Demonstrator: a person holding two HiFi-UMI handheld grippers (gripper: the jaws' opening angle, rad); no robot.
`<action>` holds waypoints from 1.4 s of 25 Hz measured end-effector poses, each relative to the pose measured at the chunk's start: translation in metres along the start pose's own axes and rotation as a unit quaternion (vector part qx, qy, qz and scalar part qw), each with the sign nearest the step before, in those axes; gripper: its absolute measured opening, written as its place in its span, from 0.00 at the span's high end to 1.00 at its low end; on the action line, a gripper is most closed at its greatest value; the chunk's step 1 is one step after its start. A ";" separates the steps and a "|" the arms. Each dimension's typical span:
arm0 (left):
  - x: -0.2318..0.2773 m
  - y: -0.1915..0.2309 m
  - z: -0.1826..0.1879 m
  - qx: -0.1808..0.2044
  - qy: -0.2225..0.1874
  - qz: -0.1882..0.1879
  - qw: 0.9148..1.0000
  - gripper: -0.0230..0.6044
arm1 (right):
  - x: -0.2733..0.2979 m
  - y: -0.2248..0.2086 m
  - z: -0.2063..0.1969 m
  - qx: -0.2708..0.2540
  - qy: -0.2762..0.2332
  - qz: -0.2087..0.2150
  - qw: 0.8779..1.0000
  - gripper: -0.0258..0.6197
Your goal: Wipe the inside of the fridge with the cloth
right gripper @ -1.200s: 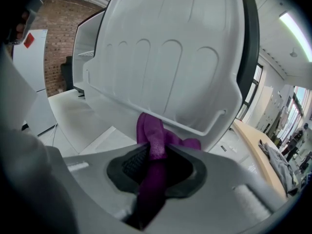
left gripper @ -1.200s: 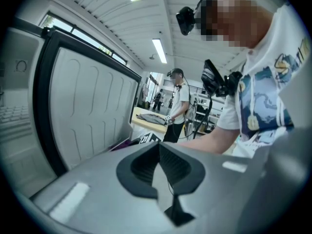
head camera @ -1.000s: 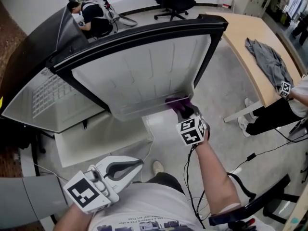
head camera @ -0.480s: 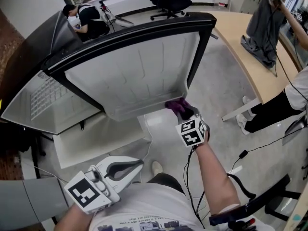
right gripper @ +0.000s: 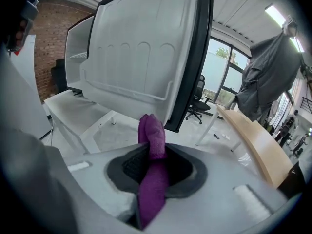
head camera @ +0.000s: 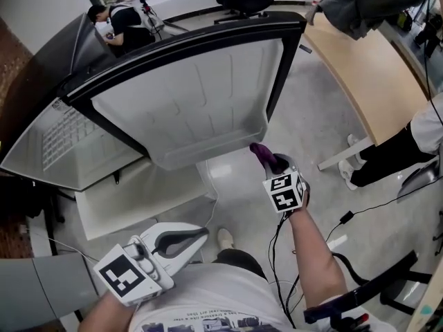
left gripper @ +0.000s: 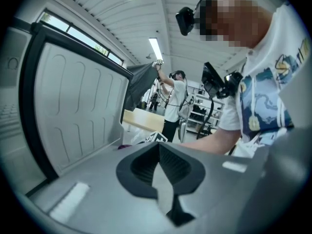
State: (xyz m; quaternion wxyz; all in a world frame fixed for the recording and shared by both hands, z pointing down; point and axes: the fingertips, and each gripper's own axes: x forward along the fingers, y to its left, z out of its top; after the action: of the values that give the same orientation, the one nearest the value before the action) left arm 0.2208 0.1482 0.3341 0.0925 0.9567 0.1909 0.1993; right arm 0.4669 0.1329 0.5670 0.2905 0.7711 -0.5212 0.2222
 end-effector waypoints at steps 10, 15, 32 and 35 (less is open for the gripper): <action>-0.034 0.001 -0.009 0.026 -0.017 0.002 1.000 0.96 | -0.061 0.017 0.021 0.027 -0.034 -0.021 0.999 0.84; -0.076 -0.006 -0.022 0.040 -0.029 0.003 0.999 0.96 | -0.103 0.057 0.046 0.048 -0.069 -0.017 0.996 0.84; -0.247 -0.049 -0.120 0.017 -0.048 0.027 0.998 0.96 | -0.251 0.259 0.107 0.036 -0.138 0.041 0.989 0.84; -0.262 -0.054 -0.139 0.010 -0.044 0.040 0.998 0.96 | -0.267 0.289 0.104 0.025 -0.140 0.060 0.988 0.84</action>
State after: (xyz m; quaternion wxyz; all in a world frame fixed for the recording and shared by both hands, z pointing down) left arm -0.0772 0.1058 0.3556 0.0828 0.9723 0.1506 0.1587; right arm 0.1057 0.1598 0.3810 0.1816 0.7688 -0.5964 0.1423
